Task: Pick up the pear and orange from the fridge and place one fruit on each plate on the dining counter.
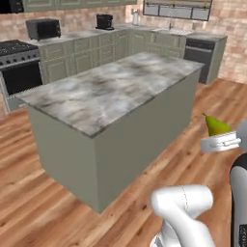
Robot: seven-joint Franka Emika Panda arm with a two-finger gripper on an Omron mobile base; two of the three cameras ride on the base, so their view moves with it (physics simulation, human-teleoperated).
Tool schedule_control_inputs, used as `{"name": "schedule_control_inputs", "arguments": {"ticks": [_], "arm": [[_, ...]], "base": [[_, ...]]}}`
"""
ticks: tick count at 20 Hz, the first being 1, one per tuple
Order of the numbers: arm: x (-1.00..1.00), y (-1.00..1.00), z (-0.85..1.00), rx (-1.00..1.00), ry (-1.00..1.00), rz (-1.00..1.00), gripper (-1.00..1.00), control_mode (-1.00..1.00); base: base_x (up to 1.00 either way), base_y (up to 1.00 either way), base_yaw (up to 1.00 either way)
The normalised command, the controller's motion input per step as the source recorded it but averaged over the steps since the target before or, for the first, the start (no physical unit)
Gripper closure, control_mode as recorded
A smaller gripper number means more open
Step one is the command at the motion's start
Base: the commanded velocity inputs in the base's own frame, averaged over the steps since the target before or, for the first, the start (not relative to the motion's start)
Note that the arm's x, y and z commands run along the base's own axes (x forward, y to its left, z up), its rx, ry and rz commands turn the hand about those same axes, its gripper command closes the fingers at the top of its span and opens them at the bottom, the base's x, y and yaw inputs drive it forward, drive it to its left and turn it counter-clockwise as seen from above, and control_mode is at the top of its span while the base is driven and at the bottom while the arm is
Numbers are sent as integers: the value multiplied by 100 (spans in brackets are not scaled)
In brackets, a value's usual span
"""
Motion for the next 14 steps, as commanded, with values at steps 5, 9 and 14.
{"name": "schedule_control_inputs", "arguments": {"ticks": [5, 9, 14], "arm": [[0, 0, 0, 0, 0, 0, 100, 100], [0, 0, 0, 0, 0, 0, 100, 100], [0, 0, 0, 0, 0, 0, 100, 100]], "base": [[2, -49, -63], [31, -63, -53], [53, -69, -47]]}}
